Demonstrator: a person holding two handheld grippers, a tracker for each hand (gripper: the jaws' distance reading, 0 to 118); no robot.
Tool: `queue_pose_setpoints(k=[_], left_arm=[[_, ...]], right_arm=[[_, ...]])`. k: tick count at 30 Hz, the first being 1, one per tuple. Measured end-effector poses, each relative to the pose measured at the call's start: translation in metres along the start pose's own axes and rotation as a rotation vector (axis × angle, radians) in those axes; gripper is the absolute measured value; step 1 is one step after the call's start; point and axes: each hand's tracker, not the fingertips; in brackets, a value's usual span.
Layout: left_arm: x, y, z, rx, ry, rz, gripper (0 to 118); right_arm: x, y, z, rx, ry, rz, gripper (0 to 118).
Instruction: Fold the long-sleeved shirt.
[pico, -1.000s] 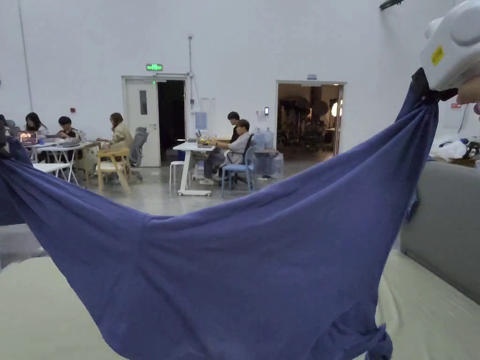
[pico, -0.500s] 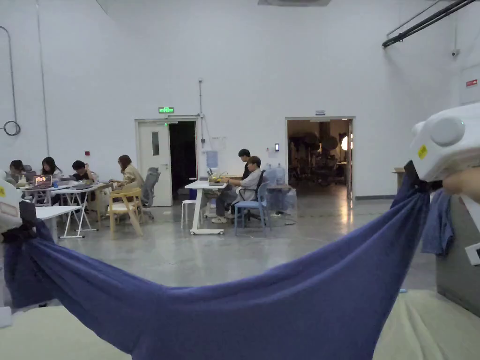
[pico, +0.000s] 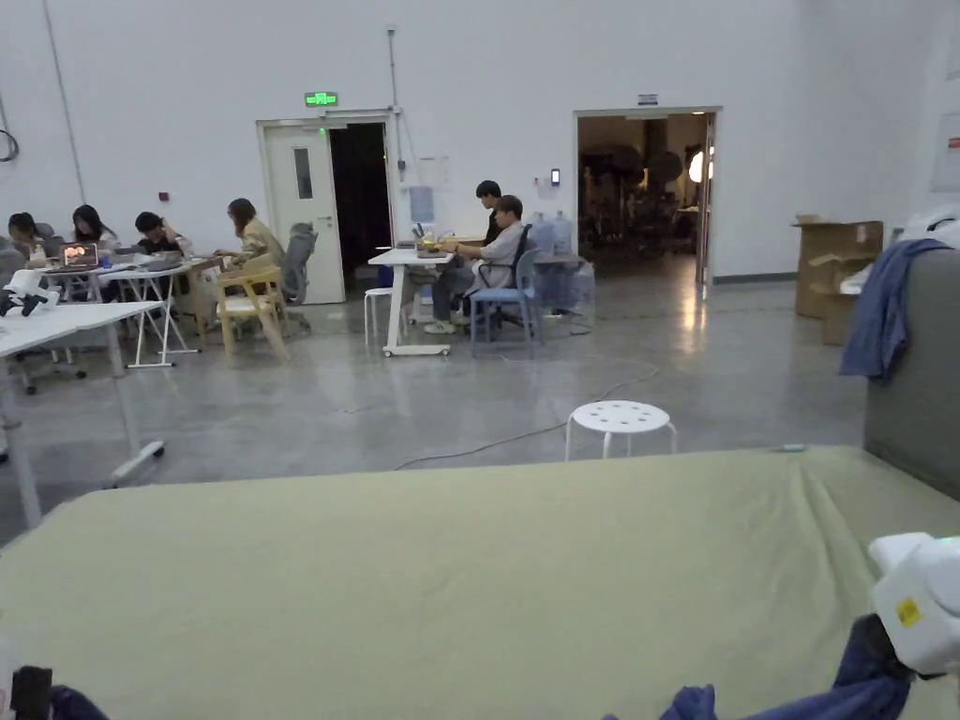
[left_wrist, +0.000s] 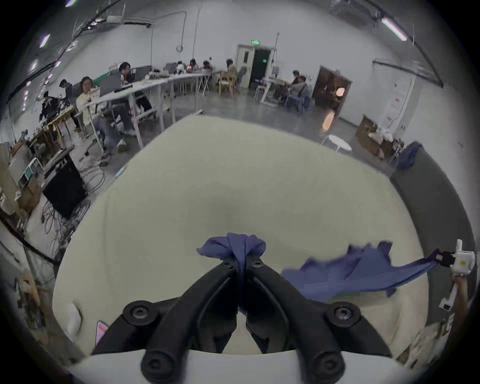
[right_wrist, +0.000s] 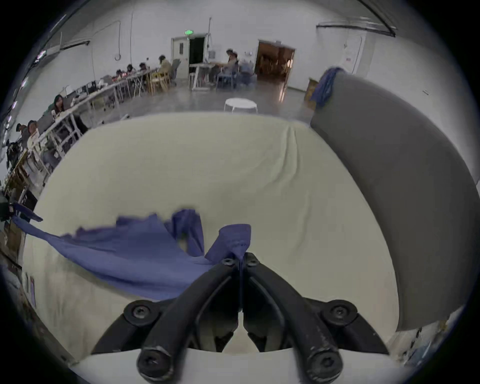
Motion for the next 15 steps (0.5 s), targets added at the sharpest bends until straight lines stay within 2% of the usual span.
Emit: queue_pose_setpoints(k=[3, 7, 10, 12, 15], left_arm=[[-0.028, -0.054, 0.016, -0.091, -0.038, 0.061, 0], [-0.050, -0.123, 0.049, -0.148, -0.024, -0.011, 0], [-0.071, -0.166, 0.067, -0.191, -0.045, 0.039, 0], [-0.079, -0.192, 0.075, -0.220, -0.032, 0.021, 0], [-0.094, -0.225, 0.085, -0.266, -0.016, 0.034, 0]], right_arm=[[0.005, -0.071, 0.010, -0.021, 0.024, 0.023, 0], [0.014, -0.165, 0.036, -0.051, 0.065, 0.032, 0], [0.018, -0.234, 0.054, -0.075, 0.097, 0.020, 0], [0.019, -0.273, 0.065, -0.087, 0.093, 0.023, 0], [0.029, -0.321, 0.071, -0.142, 0.123, -0.024, 0]])
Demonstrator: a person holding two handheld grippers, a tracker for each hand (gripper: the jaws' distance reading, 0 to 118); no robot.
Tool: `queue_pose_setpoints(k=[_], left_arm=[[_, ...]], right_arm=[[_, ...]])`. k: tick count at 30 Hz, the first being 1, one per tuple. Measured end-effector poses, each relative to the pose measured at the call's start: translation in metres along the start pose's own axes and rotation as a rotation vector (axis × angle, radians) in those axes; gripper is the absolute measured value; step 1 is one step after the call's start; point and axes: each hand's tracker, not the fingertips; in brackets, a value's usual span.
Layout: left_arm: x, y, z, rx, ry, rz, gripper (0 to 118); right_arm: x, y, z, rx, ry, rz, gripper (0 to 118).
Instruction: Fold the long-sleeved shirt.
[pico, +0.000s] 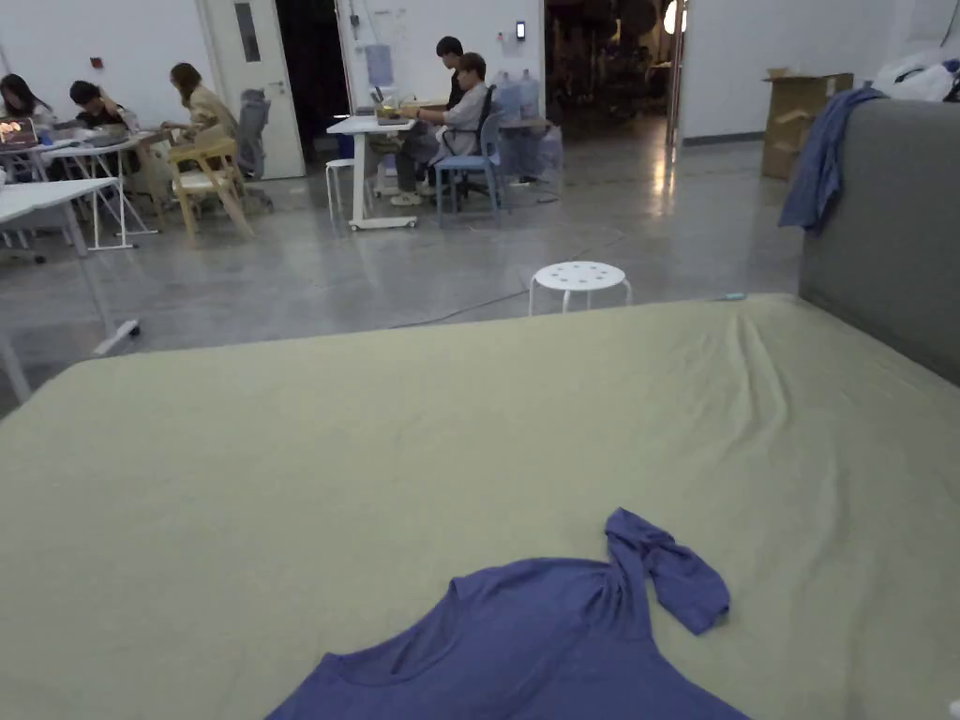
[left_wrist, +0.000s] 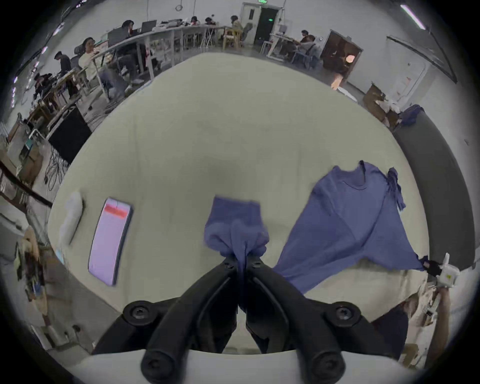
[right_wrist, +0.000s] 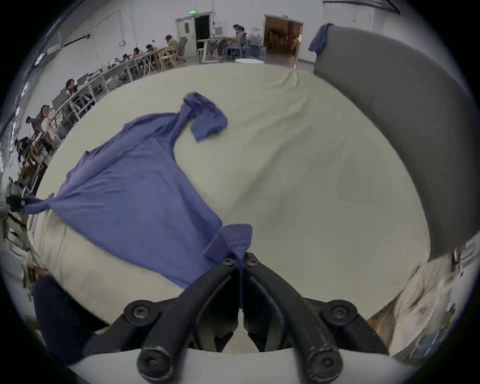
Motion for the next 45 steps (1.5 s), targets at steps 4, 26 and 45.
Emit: queue_pose_setpoints(k=[4, 26, 45], left_arm=[[-0.017, -0.038, -0.006, -0.040, 0.013, 0.034, 0], [-0.008, -0.071, 0.003, 0.262, -0.011, 0.060, 115], [0.172, -0.107, 0.017, 0.036, -0.312, -0.235, 0]], right_arm=[[0.008, -0.044, -0.005, -0.038, 0.026, -0.045, 0], [0.024, -0.049, 0.029, 0.040, -0.033, -0.115, 110], [-0.049, -0.054, 0.076, 0.182, 0.137, -0.120, 0]])
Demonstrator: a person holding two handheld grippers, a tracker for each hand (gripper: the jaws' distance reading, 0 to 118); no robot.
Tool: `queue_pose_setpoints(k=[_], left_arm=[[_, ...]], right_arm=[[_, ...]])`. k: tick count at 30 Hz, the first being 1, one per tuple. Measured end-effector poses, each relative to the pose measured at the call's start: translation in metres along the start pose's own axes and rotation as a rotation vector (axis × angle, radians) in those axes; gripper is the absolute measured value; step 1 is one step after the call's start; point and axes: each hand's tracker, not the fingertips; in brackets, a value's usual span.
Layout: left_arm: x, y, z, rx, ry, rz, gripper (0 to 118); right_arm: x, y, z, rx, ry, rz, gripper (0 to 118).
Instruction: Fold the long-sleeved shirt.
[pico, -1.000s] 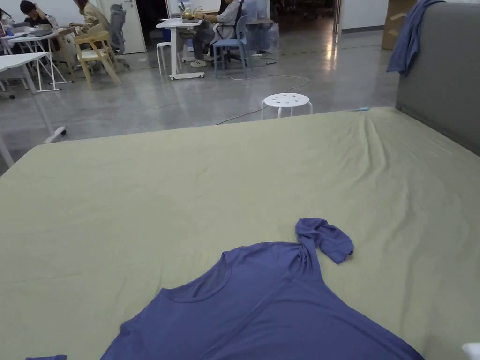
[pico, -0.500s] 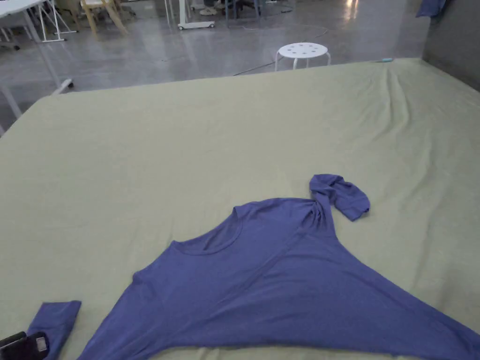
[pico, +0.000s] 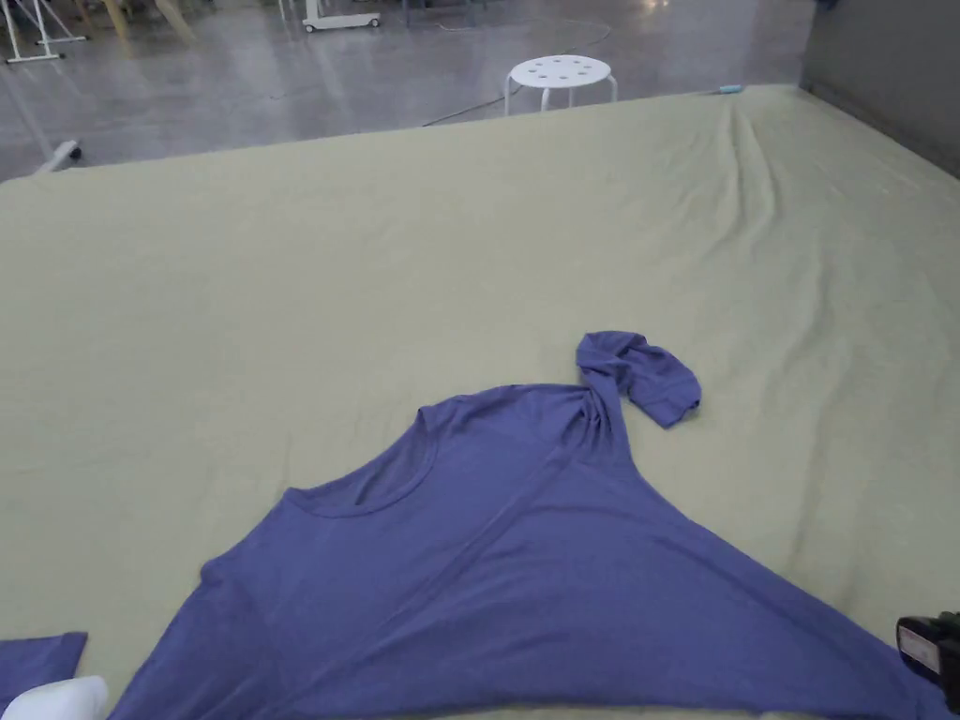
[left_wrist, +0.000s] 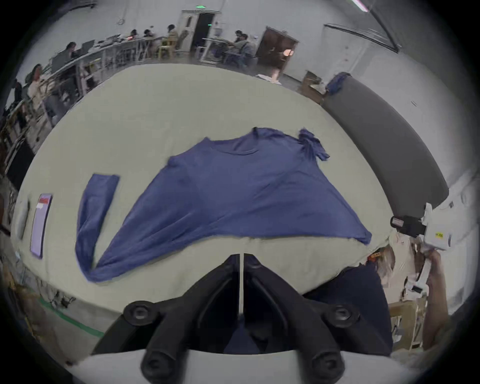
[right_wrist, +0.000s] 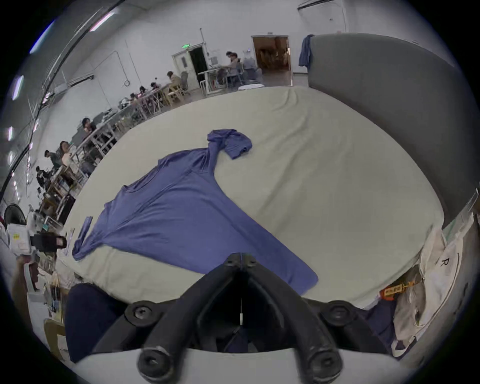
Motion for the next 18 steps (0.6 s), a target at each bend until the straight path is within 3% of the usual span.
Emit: queue_pose_setpoints(k=[5, 6, 7, 8, 9, 11, 12, 14, 18], left_arm=[[0.030, 0.073, -0.061, 0.003, -0.111, -0.070, 0], [0.036, 0.093, -0.079, 0.006, -0.126, -0.088, 5], [0.043, 0.116, -0.098, 0.004, -0.132, -0.091, 40], [0.050, 0.140, -0.120, 0.004, -0.146, -0.092, 88], [0.056, 0.164, -0.142, 0.001, -0.158, -0.093, 118], [0.064, 0.211, -0.193, -0.107, -0.175, -0.119, 114], [0.068, 0.236, -0.218, -0.039, -0.150, -0.125, 114], [0.084, 0.267, -0.261, -0.077, -0.030, -0.183, 114], [0.097, 0.290, -0.337, -0.145, 0.103, -0.275, 114]], right_arm=[[0.009, -0.002, -0.015, -0.020, 0.011, -0.030, 0], [0.012, -0.003, -0.019, -0.027, 0.008, -0.039, 0], [0.016, -0.004, -0.021, -0.038, 0.004, -0.049, 0], [0.021, -0.005, -0.022, -0.048, -0.004, -0.063, 0], [0.025, -0.007, -0.025, -0.059, -0.010, -0.077, 0], [0.036, -0.010, -0.032, -0.080, -0.020, -0.108, 0], [0.040, -0.010, -0.029, -0.086, -0.034, -0.124, 0], [0.052, -0.012, -0.034, -0.108, -0.057, -0.172, 0], [0.079, -0.015, -0.035, -0.138, -0.037, -0.332, 0]])
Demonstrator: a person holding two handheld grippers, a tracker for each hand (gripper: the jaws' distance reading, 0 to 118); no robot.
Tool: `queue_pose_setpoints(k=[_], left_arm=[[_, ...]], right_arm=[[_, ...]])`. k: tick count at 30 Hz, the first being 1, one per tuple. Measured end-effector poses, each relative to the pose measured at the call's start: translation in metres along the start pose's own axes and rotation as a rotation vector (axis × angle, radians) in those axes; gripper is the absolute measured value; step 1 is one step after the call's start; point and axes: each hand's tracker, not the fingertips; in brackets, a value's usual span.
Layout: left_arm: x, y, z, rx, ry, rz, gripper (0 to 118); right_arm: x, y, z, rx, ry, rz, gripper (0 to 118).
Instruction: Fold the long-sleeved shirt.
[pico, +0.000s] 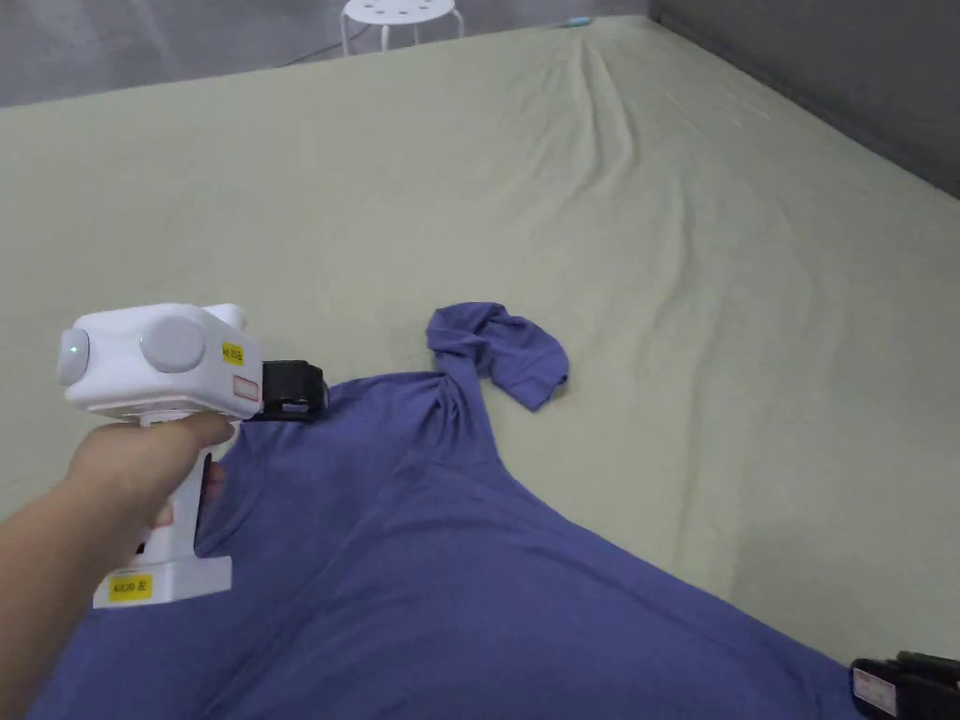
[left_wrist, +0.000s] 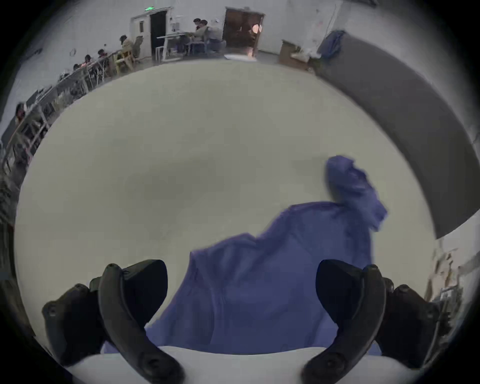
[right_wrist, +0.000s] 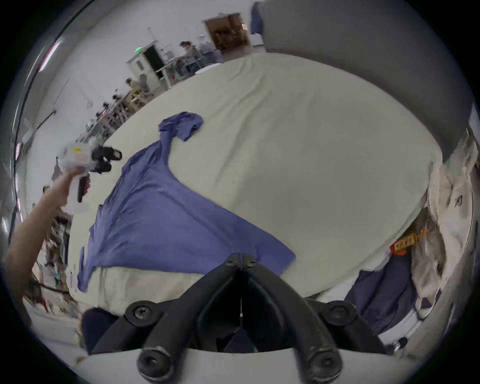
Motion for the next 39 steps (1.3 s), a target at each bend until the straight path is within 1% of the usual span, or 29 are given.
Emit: queue_pose_setpoints(k=[1, 2, 3, 4, 5, 6, 7, 8, 9, 10, 11, 12, 14, 15, 16, 17, 18, 19, 20, 21, 22, 24, 25, 28, 30, 34, 37, 39], left_arm=[[0.003, 0.000, -0.016, -0.060, 0.001, -0.016, 111], [0.008, -0.003, -0.029, -0.144, -0.005, -0.060, 100], [0.010, -0.006, -0.041, -0.190, 0.034, -0.123, 76], [0.019, -0.014, -0.040, -0.146, 0.077, -0.187, 76], [0.024, -0.012, -0.030, -0.093, 0.095, -0.175, 73], [0.026, -0.012, -0.027, -0.119, 0.089, -0.167, 66], [0.027, -0.001, -0.026, -0.123, 0.076, -0.157, 42], [0.029, 0.001, -0.020, -0.127, 0.037, -0.155, 13], [0.032, 0.004, -0.015, -0.111, 0.014, -0.187, 3], [0.036, 0.004, -0.010, -0.107, 0.024, -0.209, 3], [0.044, 0.000, -0.004, -0.106, 0.055, -0.247, 3], [0.044, 0.001, -0.001, -0.100, 0.057, -0.259, 3], [0.044, 0.002, 0.008, -0.083, 0.059, -0.259, 3], [0.043, 0.003, 0.012, -0.077, 0.061, -0.255, 3], [0.040, 0.005, 0.017, -0.061, 0.059, -0.242, 3], [0.037, 0.006, 0.022, -0.053, 0.048, -0.222, 3], [0.035, 0.006, 0.027, -0.049, 0.041, -0.208, 3], [0.034, 0.006, 0.034, -0.039, 0.035, -0.194, 3], [0.033, 0.006, 0.040, -0.036, 0.031, -0.191, 3], [0.032, 0.006, 0.047, -0.031, 0.027, -0.194, 3], [0.032, 0.005, 0.055, -0.020, 0.025, -0.197, 3], [0.029, 0.004, 0.075, 0.003, 0.023, -0.206, 3], [0.026, 0.005, 0.088, 0.015, 0.014, -0.201, 3], [0.015, 0.004, 0.132, 0.061, -0.030, -0.140, 3], [0.006, 0.003, 0.170, 0.115, -0.043, -0.100, 3], [-0.013, -0.002, 0.260, 0.246, -0.073, -0.055, 3], [-0.025, -0.004, 0.331, 0.367, -0.083, -0.038, 3], [-0.030, -0.004, 0.373, 0.440, -0.078, -0.034, 3]], right_arm=[[0.008, 0.003, -0.001, -0.016, 0.009, -0.057, 0], [0.016, 0.003, 0.001, -0.030, 0.032, -0.137, 0], [0.026, 0.005, 0.001, -0.040, 0.059, -0.214, 0], [0.036, 0.008, -0.001, -0.046, 0.091, -0.296, 0], [0.042, 0.009, -0.002, -0.056, 0.105, -0.366, 0], [0.044, 0.011, -0.002, -0.073, 0.108, -0.409, 0], [0.048, 0.014, -0.005, -0.093, 0.117, -0.444, 0], [0.049, 0.017, -0.009, -0.095, 0.118, -0.444, 7], [0.048, 0.020, -0.014, -0.091, 0.109, -0.425, 32], [0.040, 0.023, -0.018, -0.107, 0.089, -0.418, 82], [0.037, 0.026, -0.027, -0.156, 0.054, -0.396, 112], [0.034, 0.027, -0.035, -0.202, 0.041, -0.394, 118], [0.028, 0.029, -0.046, -0.184, 0.064, -0.404, 117], [0.028, 0.029, -0.051, -0.215, 0.079, -0.411, 113], [0.027, 0.029, -0.057, -0.211, 0.083, -0.422, 93], [0.025, 0.028, -0.060, -0.195, 0.074, -0.420, 59], [0.022, 0.027, -0.063, -0.181, 0.032, -0.379, 8], [0.021, 0.029, -0.068, -0.198, -0.020, -0.330, 0], [0.019, 0.028, -0.070, -0.235, -0.122, -0.285, 0], [0.019, 0.028, -0.065, -0.198, -0.065, -0.308, 0], [0.014, 0.026, -0.063, -0.167, 0.002, -0.289, 0], [0.007, 0.028, -0.050, -0.154, -0.038, -0.237, 0], [0.003, 0.029, -0.041, -0.113, -0.023, -0.198, 0], [-0.008, 0.036, -0.005, -0.010, -0.027, -0.107, 0], [-0.018, 0.045, 0.020, 0.061, -0.035, -0.020, 0], [-0.056, 0.070, 0.073, 0.241, -0.116, 0.167, 0], [-0.084, 0.096, 0.112, 0.375, -0.126, 0.254, 0], [-0.102, 0.117, 0.133, 0.450, -0.125, 0.298, 0]])
